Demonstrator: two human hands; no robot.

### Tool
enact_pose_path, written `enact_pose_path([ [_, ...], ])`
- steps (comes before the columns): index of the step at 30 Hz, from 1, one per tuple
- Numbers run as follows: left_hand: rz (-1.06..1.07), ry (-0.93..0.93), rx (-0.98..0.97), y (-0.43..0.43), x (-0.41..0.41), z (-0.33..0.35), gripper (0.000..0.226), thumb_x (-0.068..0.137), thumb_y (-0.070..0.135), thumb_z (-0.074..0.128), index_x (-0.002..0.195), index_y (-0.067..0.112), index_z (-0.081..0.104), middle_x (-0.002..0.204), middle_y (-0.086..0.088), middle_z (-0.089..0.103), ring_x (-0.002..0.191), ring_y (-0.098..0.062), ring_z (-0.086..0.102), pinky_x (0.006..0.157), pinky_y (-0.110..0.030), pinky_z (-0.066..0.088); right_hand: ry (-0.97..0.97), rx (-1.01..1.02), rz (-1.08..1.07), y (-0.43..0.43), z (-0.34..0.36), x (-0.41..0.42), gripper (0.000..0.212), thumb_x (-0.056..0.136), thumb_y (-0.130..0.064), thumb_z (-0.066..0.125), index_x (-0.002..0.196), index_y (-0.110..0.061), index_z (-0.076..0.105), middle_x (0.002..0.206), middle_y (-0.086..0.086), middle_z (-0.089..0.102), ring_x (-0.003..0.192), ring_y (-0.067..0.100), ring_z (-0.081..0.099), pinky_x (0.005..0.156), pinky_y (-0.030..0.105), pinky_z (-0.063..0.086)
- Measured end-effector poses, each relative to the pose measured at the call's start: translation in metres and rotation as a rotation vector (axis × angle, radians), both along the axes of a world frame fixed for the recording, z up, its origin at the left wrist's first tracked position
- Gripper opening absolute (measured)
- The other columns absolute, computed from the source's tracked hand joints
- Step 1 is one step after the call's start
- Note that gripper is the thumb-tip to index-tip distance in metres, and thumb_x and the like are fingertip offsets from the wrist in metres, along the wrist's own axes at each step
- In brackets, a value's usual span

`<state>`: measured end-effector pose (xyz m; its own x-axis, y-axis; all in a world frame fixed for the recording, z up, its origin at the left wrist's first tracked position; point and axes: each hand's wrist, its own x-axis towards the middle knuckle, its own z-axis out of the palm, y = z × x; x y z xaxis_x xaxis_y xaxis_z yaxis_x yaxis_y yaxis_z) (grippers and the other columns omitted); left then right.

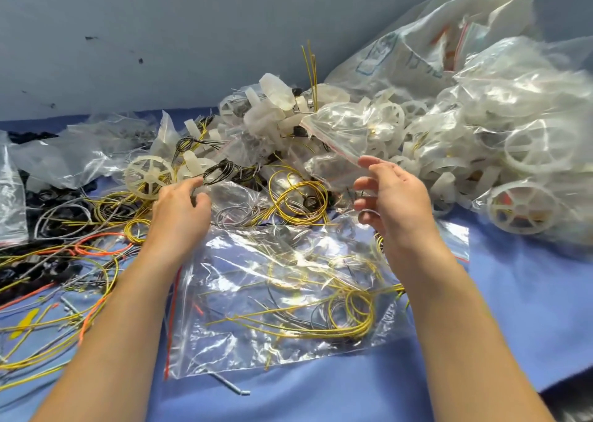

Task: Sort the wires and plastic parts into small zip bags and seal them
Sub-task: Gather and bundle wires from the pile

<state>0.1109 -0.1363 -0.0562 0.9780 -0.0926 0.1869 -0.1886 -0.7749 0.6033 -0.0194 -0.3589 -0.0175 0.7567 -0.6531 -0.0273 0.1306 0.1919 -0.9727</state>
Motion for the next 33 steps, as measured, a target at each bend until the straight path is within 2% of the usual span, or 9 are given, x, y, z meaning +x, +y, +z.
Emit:
enact_pose_path([
  [3,-0.016,0.021,0.005,0.0,0.0,-0.001,0.042,0.095,0.024,0.043,0.136,0.022,0.051,0.133,-0.016,0.052,0.113,-0.037,0.054,0.101,-0.05,0.043,0.002,0.011,-0.021,-0.003,-0.001,-0.003,0.023,0.1,-0.014,0.042,0.098,-0.019,0.064,0.06,-0.007,0.06,0.04,0.008,0.049,0.039,0.017,0.034],
  [6,-0.056,0.043,0.023,-0.001,0.0,-0.003,0.037,0.095,0.024,0.044,0.13,0.022,0.056,0.126,-0.015,0.055,0.103,-0.028,0.056,0.093,-0.041,0.043,0.03,-0.035,-0.028,-0.001,-0.002,-0.003,0.022,0.1,-0.014,0.043,0.097,-0.02,0.064,0.066,-0.005,0.059,0.04,0.007,0.049,0.039,0.018,0.034],
  [10,-0.1,0.081,0.135,0.001,-0.004,-0.003,0.035,0.096,0.03,0.046,0.128,0.023,0.057,0.123,-0.013,0.054,0.103,-0.027,0.055,0.095,-0.042,0.044,0.124,-0.261,0.008,0.007,-0.01,-0.001,0.021,0.099,-0.017,0.045,0.094,-0.023,0.065,0.072,-0.003,0.063,0.047,0.009,0.051,0.043,0.019,0.038],
  [14,-0.131,0.065,0.197,0.001,-0.01,0.001,0.035,0.096,0.033,0.047,0.129,0.026,0.056,0.128,-0.014,0.048,0.122,-0.031,0.046,0.106,-0.044,0.037,0.331,-0.763,0.081,0.02,-0.029,0.002,0.026,0.095,-0.023,0.046,0.109,-0.026,0.068,0.1,0.0,0.068,0.086,0.017,0.061,0.076,0.031,0.047],
  [16,-0.115,0.014,0.178,-0.002,-0.013,0.006,0.034,0.097,0.032,0.047,0.129,0.027,0.057,0.13,-0.014,0.046,0.123,-0.032,0.043,0.106,-0.044,0.036,0.428,-0.964,0.108,0.026,-0.037,0.005,0.03,0.097,-0.024,0.045,0.121,-0.027,0.064,0.117,0.003,0.06,0.109,0.025,0.055,0.096,0.036,0.043],
  [18,-0.122,-0.047,0.171,-0.009,-0.016,0.012,0.034,0.097,0.032,0.046,0.128,0.026,0.058,0.134,-0.012,0.043,0.124,-0.031,0.043,0.107,-0.045,0.036,0.482,-1.083,0.12,0.029,-0.043,0.008,0.034,0.098,-0.027,0.045,0.128,-0.031,0.059,0.126,0.002,0.054,0.117,0.028,0.049,0.102,0.039,0.038],
  [25,-0.274,-0.154,0.154,-0.047,-0.032,0.014,0.029,0.098,0.03,0.047,0.122,0.025,0.061,0.123,-0.007,0.052,0.119,-0.026,0.047,0.102,-0.043,0.039,0.622,-1.295,0.216,0.031,-0.058,0.008,0.038,0.099,-0.033,0.044,0.136,-0.04,0.049,0.136,-0.001,0.047,0.123,0.027,0.042,0.101,0.042,0.033],
  [30,-0.406,-0.025,0.186,-0.058,-0.036,-0.003,0.032,0.099,0.022,0.04,0.129,0.02,0.051,0.124,-0.007,0.062,0.118,-0.025,0.052,0.098,-0.042,0.043,0.609,-1.319,0.197,0.032,-0.058,0.007,0.03,0.098,-0.034,0.045,0.125,-0.04,0.055,0.125,0.0,0.049,0.117,0.026,0.044,0.097,0.041,0.035],
  [33,-0.429,0.024,0.202,-0.051,-0.033,-0.01,0.031,0.098,0.031,0.044,0.129,0.025,0.044,0.119,-0.005,0.063,0.117,-0.024,0.051,0.098,-0.043,0.043,0.616,-1.306,0.204,0.032,-0.056,0.007,0.026,0.097,-0.032,0.043,0.119,-0.036,0.057,0.121,0.001,0.049,0.115,0.026,0.045,0.094,0.041,0.036],
])
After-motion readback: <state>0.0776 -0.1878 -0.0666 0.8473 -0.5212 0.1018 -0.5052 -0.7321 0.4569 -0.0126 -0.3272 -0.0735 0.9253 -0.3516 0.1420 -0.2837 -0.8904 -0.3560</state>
